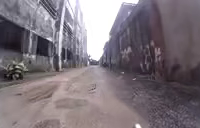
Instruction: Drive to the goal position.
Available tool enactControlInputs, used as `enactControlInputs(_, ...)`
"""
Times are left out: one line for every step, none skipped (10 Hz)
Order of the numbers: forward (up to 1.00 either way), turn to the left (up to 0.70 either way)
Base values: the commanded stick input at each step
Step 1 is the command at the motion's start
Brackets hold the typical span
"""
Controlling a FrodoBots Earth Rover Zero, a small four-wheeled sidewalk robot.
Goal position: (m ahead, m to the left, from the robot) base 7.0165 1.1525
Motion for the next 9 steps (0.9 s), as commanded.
enactControlInputs(0.30,0.00)
enactControlInputs(0.30,0.00)
enactControlInputs(0.30,0.00)
enactControlInputs(0.30,0.00)
enactControlInputs(0.30,0.00)
enactControlInputs(0.30,0.00)
enactControlInputs(0.30,0.00)
enactControlInputs(0.30,0.00)
enactControlInputs(0.30,0.00)
